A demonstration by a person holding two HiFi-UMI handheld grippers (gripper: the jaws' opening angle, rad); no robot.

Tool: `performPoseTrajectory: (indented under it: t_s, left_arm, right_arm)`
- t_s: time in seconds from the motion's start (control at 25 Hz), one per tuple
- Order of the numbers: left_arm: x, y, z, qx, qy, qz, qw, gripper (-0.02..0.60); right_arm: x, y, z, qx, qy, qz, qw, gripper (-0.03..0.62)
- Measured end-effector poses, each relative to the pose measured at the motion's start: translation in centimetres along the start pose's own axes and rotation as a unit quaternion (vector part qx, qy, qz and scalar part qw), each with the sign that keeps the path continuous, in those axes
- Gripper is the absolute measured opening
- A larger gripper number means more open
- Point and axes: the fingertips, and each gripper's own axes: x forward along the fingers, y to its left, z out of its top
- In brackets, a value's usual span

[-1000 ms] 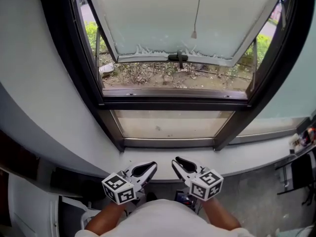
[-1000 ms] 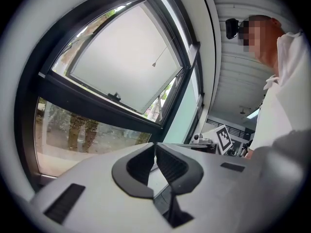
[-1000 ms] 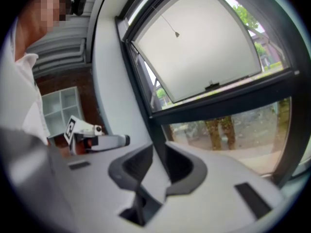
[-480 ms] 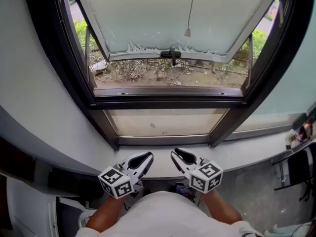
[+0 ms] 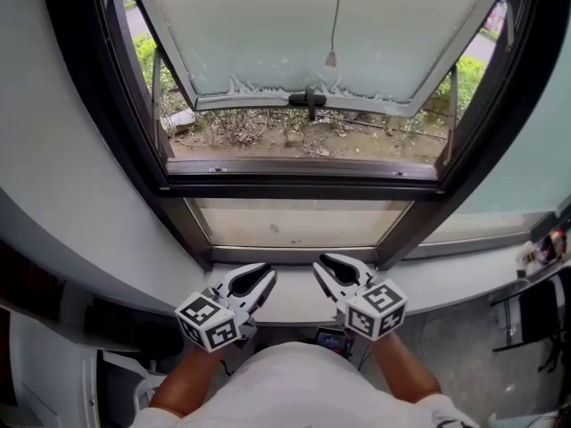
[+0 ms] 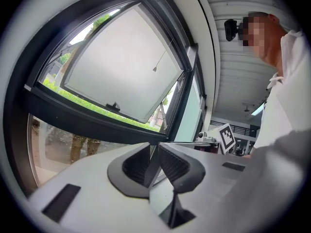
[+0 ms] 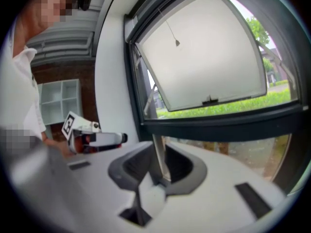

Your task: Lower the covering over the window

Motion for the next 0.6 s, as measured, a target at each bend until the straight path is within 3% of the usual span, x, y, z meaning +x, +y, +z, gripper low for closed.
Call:
performPoseTrajectory:
  t_s: [0.6]
  left_arm:
    - [3.3, 0.5, 8.6, 0.11, -0.032, -0.011, 0.9934, 0.051]
  right_arm:
    - [0.5, -2.8, 10.3, -0.128, -0.054, -0.031, 0.99, 0.074]
